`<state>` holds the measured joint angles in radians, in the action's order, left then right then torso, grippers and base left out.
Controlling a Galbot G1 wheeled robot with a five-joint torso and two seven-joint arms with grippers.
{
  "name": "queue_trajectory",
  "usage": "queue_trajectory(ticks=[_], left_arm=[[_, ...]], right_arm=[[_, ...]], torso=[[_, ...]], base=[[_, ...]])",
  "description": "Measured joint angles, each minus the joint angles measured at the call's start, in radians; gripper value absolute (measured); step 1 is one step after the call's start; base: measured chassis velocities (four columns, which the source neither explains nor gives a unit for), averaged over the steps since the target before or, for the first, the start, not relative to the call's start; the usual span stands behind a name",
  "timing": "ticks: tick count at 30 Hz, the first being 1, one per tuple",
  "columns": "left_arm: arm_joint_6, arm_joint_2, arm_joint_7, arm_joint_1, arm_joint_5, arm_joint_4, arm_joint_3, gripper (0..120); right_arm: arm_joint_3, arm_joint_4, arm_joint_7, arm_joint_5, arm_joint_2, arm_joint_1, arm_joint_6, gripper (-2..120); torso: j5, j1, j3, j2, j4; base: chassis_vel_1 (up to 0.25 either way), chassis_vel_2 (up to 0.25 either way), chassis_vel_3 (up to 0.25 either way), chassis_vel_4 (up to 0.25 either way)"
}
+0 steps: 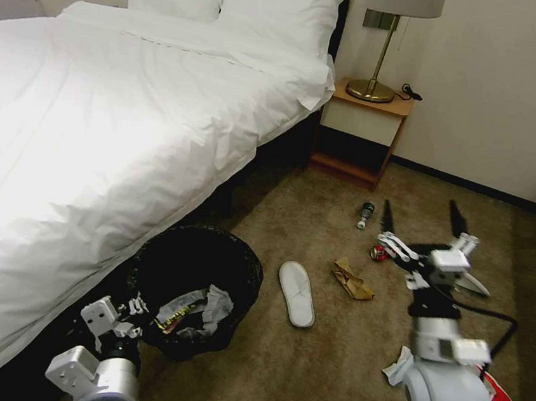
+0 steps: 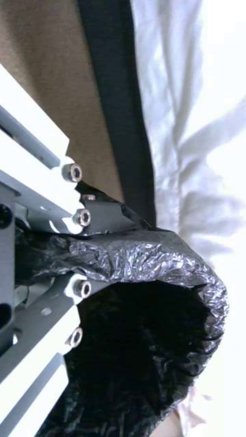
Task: Pick up the trash bin, then pick up the garbage on the floor and place it into the trash bin.
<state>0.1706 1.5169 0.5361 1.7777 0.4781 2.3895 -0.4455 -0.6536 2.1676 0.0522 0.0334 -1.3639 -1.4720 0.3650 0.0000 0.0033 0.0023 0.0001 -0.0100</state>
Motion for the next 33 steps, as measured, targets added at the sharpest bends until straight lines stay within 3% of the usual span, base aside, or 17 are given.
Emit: queue_trajectory(ticks=[2,5,14,33], left_arm=[[-0.003,0.0,-0.001,-0.007,0.009,-0.004,-0.016,4],[-0.006,0.001,-0.002,-0.01,0.007,-0.009,-0.017,4],[-0.016,0.004,-0.008,-0.005,0.001,-0.015,-0.021,4],[-0.029,0.006,-0.01,-0.001,0.0,-0.016,-0.022,4]], right_arm=[[-0.106,-0.039,0.007,0.008,0.001,-0.026,0.06,100],[-0.139,-0.052,0.014,0.037,0.006,-0.038,0.074,100],[-0.159,-0.092,0.015,0.109,0.003,-0.019,0.098,100],[-0.165,-0.152,0.031,0.095,0.008,-0.009,0.142,100]], torso=[[0.0,0.0,0.0,0.0,0.0002],[0.0001,0.0,0.0,0.0,-0.0001],[0.0001,0.0,0.0,0.0,0.0002],[-0.0001,0.0,0.0,0.0,0.0001]], base=[[0.0,0.0,0.0,0.0],[0.0,0.0,0.0,0.0],[0.0,0.0,0.0,0.0],[-0.036,-0.031,-0.035,-0.034]])
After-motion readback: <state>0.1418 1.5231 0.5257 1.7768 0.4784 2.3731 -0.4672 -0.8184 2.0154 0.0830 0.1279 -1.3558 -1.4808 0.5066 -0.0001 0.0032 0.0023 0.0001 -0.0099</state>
